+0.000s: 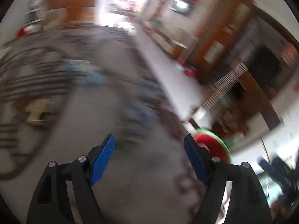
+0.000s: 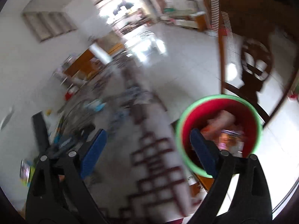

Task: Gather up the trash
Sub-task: 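Open the left tool over the bin while the right tool releases the pink wrapper, then lower the left tool onto the brown Daisi cigarette pack and close it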

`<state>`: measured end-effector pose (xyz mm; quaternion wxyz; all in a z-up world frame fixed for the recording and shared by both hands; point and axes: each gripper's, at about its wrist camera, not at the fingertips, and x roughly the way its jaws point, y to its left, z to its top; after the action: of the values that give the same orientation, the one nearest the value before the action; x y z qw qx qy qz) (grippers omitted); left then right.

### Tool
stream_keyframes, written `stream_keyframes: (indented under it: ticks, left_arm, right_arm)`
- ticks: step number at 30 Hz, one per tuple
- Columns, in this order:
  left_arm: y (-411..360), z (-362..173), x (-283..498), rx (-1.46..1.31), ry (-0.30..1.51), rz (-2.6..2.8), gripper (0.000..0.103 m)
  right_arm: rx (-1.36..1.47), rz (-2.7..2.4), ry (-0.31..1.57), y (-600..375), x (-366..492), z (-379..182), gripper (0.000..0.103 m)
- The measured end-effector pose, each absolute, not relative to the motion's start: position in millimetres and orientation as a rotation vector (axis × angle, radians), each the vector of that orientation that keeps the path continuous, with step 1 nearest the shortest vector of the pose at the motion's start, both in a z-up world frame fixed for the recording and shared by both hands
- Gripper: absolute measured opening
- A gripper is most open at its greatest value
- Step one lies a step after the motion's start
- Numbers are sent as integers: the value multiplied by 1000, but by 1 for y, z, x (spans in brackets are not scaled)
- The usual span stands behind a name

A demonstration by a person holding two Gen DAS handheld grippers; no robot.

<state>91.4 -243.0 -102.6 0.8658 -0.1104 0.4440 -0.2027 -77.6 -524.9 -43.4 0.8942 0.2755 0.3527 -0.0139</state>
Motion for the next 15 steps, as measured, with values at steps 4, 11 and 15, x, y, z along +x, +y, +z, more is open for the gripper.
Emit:
stream_keyframes:
  ticks: [4, 11, 15]
  left_arm:
    - [-172, -105, 120, -321, 931, -259, 73]
    - [-137, -99, 156, 383, 993, -347, 79]
    - [-151, -113, 170, 693, 1071, -528, 79]
  right_arm:
    - [639, 158, 675, -482, -70, -29, 95]
    - [439, 233, 760, -423, -52, -35, 96]
    - [477, 225, 780, -427, -48, -39, 96]
